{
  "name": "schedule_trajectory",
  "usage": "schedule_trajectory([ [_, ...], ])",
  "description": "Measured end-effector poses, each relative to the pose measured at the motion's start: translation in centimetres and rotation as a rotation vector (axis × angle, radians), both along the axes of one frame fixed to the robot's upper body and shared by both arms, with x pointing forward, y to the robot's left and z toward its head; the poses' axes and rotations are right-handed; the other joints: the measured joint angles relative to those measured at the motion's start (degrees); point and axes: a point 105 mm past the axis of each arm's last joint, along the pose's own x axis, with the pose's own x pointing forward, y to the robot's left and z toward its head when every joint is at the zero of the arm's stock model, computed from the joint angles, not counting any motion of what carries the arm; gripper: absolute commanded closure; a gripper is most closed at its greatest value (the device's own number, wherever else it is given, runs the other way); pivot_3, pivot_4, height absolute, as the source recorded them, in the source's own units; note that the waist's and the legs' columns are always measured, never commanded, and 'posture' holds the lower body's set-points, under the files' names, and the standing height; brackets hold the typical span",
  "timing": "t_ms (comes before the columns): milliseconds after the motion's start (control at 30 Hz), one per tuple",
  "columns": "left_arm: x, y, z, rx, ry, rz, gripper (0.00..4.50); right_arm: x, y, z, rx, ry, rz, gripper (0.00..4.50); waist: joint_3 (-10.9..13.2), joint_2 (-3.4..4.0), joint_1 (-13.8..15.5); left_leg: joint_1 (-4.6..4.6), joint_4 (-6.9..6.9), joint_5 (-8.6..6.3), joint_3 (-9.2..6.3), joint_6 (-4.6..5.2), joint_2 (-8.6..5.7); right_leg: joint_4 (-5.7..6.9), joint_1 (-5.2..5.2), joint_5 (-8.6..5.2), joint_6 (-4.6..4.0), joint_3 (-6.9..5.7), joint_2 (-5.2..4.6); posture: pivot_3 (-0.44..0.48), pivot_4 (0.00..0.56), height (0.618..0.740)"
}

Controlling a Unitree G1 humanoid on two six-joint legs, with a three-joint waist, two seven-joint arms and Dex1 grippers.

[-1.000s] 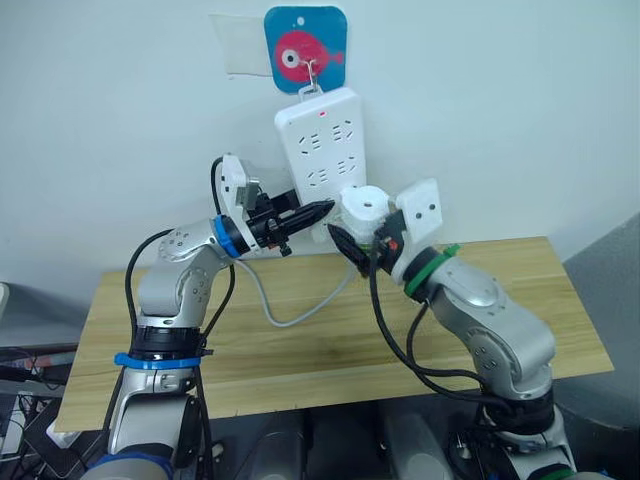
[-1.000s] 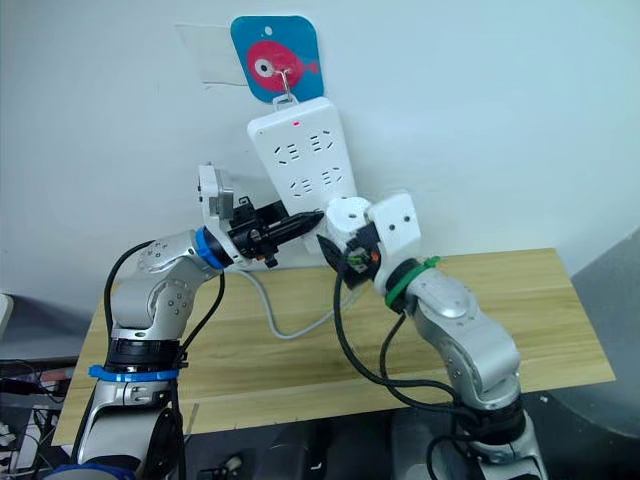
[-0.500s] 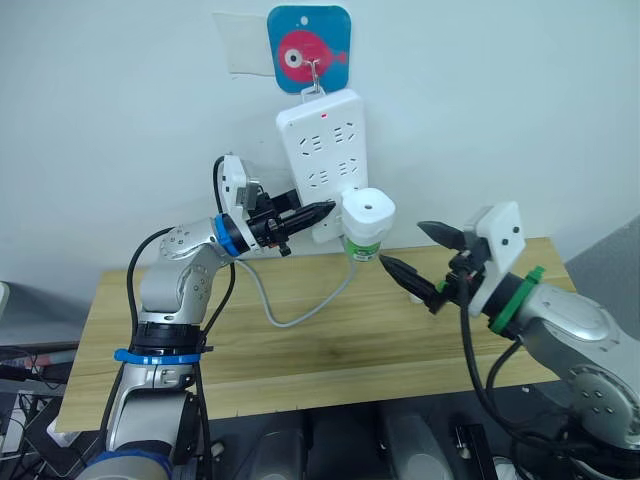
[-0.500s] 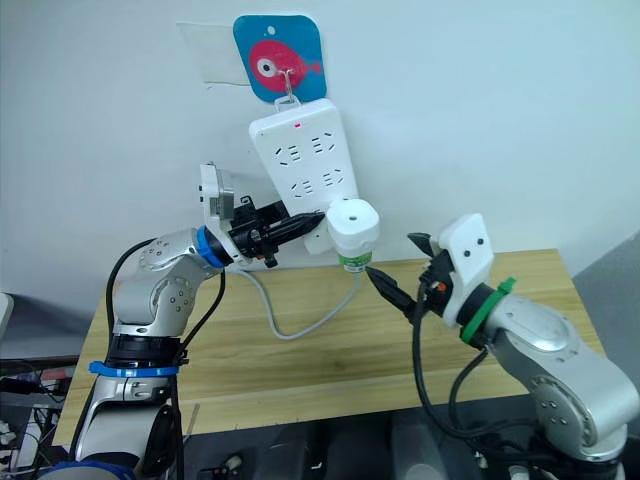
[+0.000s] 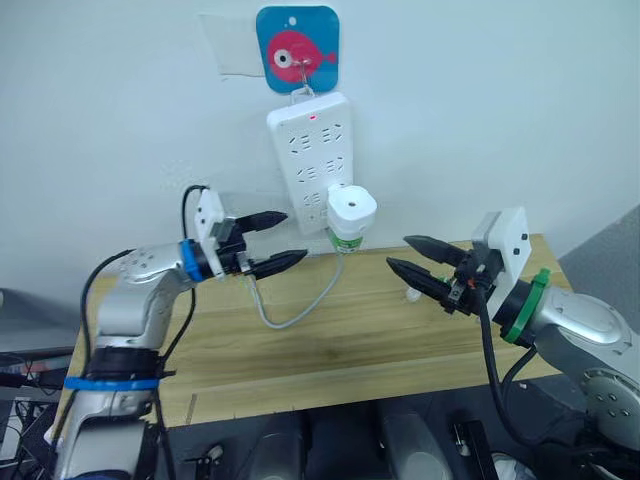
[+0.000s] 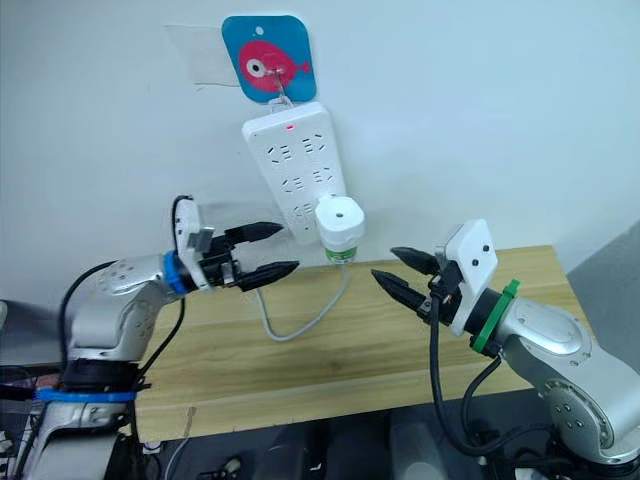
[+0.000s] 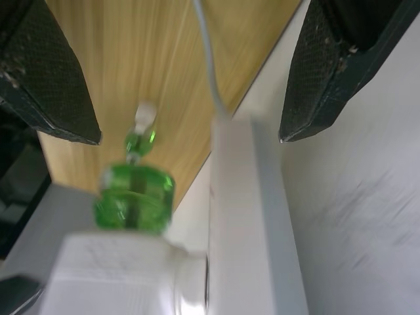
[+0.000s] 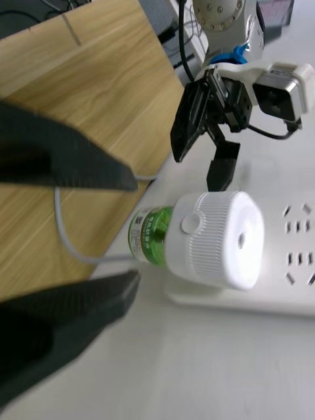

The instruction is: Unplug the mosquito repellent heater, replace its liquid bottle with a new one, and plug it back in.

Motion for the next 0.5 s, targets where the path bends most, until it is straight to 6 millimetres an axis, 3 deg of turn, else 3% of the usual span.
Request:
schedule_trajectory([
  [67, -0.5, 0.3, 0.5, 0.003, -0.019, 0.004, 0.0, 0.1, 0.3, -0.1, 0.003, -0.002, 0.019, 4.35, 0.0, 0.0, 0.7, 0.0, 0.02, 0.0, 0.0, 0.0, -0.01, 0.0, 0.0, 0.0, 0.0, 0.0, -0.01, -0.048, 0.237, 0.74],
  [100, -0.9, 0.2, 0.9, 0.002, -0.032, 0.004, 0.0, 0.1, 0.6, -0.1, 0.004, -0.004, 0.031, 4.46, 0.0, 0.0, 1.0, 0.0, 0.03, 0.0, -0.01, -0.01, -0.02, 0.0, 0.01, 0.0, 0.0, -0.02, -0.02, -0.043, 0.237, 0.74],
  [400, -6.6, -3.0, 2.3, -0.077, -0.097, -0.06, 0.0, 0.8, 3.0, -0.3, -0.013, -0.069, 0.104, 4.46, -0.1, -0.08, 2.1, 0.05, 0.04, 0.01, 0.01, -0.02, 0.0, 0.14, 0.0, 0.0, 0.0, 0.01, -0.06, -0.016, 0.244, 0.74],
  [500, -8.0, -4.2, 2.9, -0.086, -0.129, -0.099, 0.0, 1.5, 3.4, -1.1, -0.027, -0.059, 0.093, 4.46, -0.1, -0.08, 2.6, 0.08, 0.05, 0.01, -0.03, -0.01, -0.01, 0.23, 0.0, 0.0, 0.0, -0.03, -0.05, -0.016, 0.247, 0.74],
])
